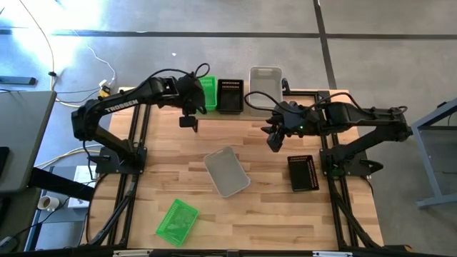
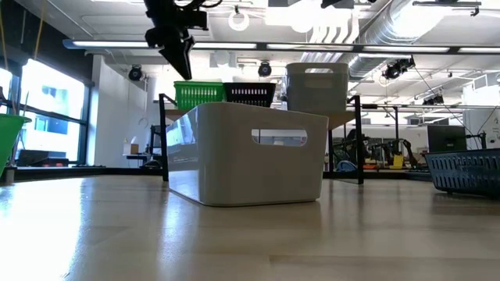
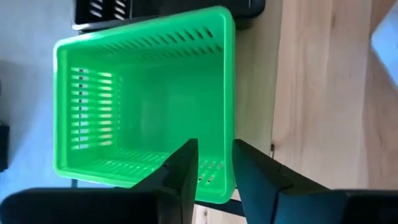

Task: Stack baskets on shelf by color
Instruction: Stack the black bin on top of the black bins on the shelf

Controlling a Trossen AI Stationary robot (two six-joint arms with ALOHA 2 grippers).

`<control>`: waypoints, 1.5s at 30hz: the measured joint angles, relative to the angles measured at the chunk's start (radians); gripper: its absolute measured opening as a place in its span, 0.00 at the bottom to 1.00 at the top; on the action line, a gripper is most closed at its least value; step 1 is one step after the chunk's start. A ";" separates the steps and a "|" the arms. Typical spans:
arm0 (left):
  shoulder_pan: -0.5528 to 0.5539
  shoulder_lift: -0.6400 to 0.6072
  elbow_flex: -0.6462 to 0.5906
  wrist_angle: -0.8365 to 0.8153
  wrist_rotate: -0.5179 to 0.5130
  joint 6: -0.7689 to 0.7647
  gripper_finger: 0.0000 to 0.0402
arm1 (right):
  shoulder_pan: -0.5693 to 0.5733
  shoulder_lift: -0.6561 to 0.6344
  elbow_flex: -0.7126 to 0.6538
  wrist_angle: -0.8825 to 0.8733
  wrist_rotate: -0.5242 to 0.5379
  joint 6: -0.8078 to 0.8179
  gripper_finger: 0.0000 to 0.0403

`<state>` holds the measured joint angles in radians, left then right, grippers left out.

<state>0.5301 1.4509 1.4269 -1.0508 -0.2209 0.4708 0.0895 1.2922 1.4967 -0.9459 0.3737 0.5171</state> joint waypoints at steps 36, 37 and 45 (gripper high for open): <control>-0.319 -0.178 0.090 0.000 0.143 -0.338 0.21 | 0.377 0.006 -0.317 -0.263 -0.390 0.356 0.37; -0.326 -0.177 0.090 0.000 0.143 -0.340 0.21 | 0.396 0.006 -0.334 -0.248 -0.396 0.354 0.37; -0.367 -0.177 0.090 0.000 0.135 -0.347 0.21 | 0.528 0.006 -0.441 -0.183 -0.409 0.353 0.37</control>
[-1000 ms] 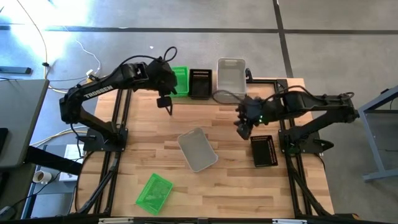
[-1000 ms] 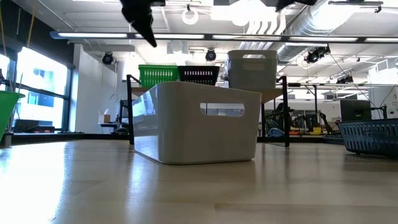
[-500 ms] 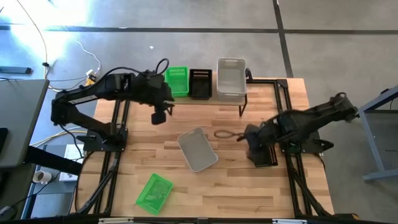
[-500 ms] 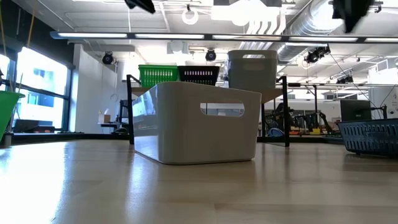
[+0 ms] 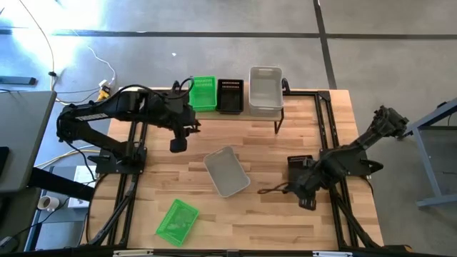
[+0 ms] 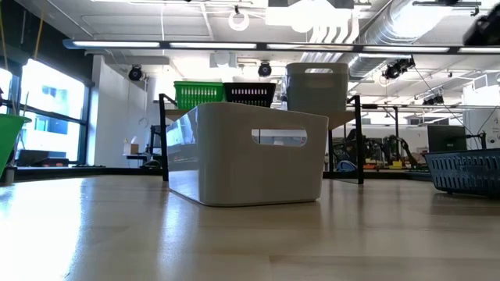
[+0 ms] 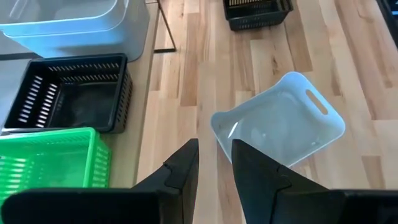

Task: Stack baskets on shelf by color
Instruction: Stack the black bin on top of the black bins on the shelf

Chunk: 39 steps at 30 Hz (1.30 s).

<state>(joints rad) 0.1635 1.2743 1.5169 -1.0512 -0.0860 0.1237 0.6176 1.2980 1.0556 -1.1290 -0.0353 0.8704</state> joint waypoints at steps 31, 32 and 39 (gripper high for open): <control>-0.016 0.006 -0.002 0.002 -0.008 -0.035 0.21 | 0.130 -0.001 -0.263 0.112 0.063 0.135 0.37; -0.016 0.006 -0.001 0.002 -0.008 -0.035 0.21 | 0.130 -0.001 -0.276 0.116 0.060 0.147 0.37; -0.016 0.006 -0.001 0.002 -0.034 -0.034 0.21 | 0.129 -0.001 -0.352 0.195 0.039 0.153 0.37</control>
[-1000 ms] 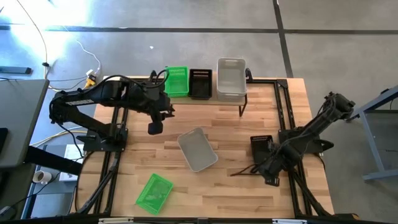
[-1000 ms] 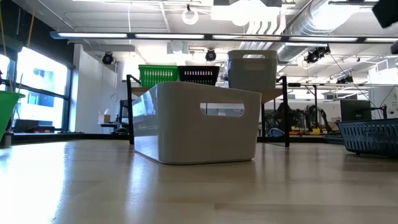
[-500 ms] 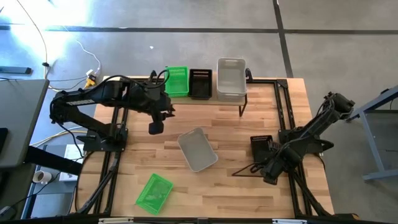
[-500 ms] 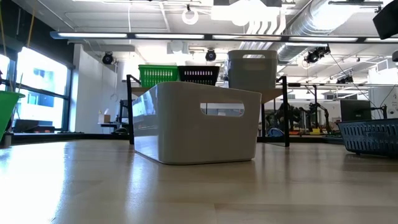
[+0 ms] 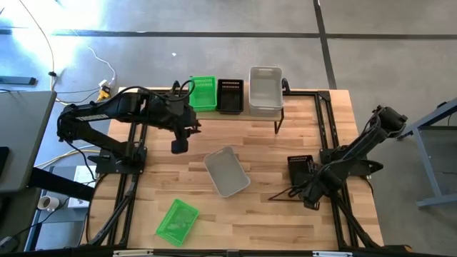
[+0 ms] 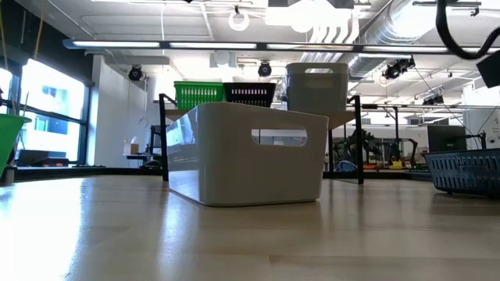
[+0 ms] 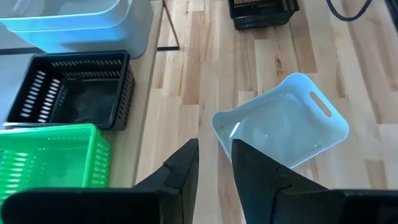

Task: Stack baskets on shelf by color
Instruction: Stack the black bin on top of the black bins on the shelf

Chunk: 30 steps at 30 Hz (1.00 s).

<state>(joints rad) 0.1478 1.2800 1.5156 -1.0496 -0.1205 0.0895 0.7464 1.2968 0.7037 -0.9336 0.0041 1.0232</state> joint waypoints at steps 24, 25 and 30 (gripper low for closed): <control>0.002 0.000 0.000 0.000 -0.029 0.018 0.21 | -0.103 0.001 0.090 0.249 0.047 0.075 0.00; 0.002 0.000 0.000 0.000 -0.029 0.018 0.21 | -0.109 0.001 0.114 0.248 0.062 0.066 0.00; 0.002 0.000 0.000 0.000 -0.029 0.018 0.21 | -0.144 0.001 0.225 0.219 0.135 0.017 0.00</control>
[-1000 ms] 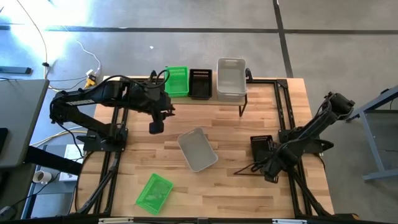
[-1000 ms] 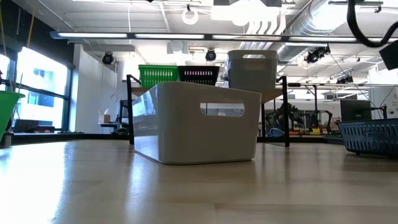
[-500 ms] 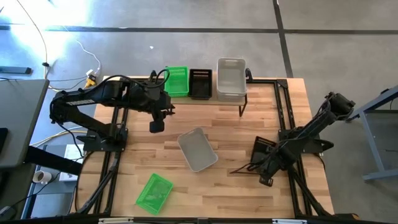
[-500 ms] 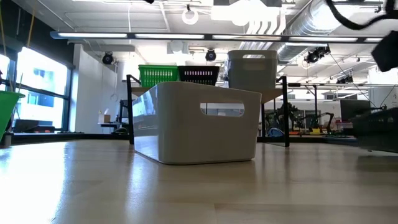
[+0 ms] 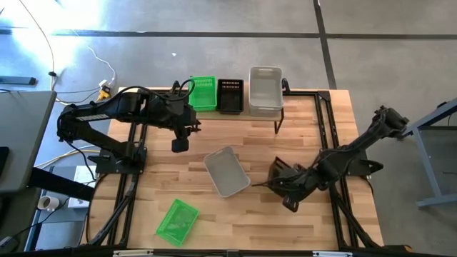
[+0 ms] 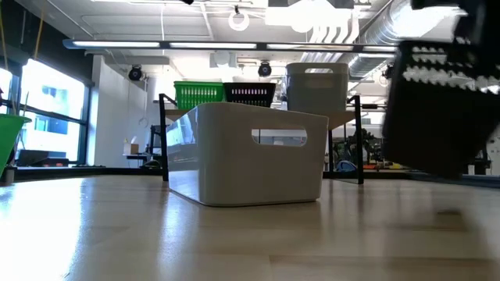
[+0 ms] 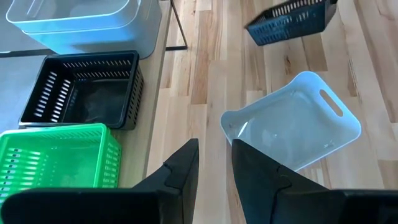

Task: Stack baskets on shelf by color
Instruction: Stack the black bin on top of the black bins on the shelf

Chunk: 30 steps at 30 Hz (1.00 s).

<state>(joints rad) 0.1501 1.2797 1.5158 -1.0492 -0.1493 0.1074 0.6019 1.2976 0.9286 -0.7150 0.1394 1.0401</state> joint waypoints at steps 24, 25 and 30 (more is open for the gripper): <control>0.029 0.000 0.001 -0.001 -0.176 -0.068 0.21 | -0.308 0.000 0.374 -0.028 0.005 -0.620 0.00; 0.037 0.000 0.001 -0.001 -0.176 -0.071 0.21 | -0.326 0.000 0.390 -0.028 0.002 -0.655 0.00; 0.067 0.000 0.001 -0.001 -0.177 -0.090 0.21 | -0.411 0.000 0.472 -0.028 -0.013 -0.850 0.00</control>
<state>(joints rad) 0.2169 1.2793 1.5166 -1.0504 -0.3260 0.0176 0.1904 1.2976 1.4004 -0.7429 0.1260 0.1903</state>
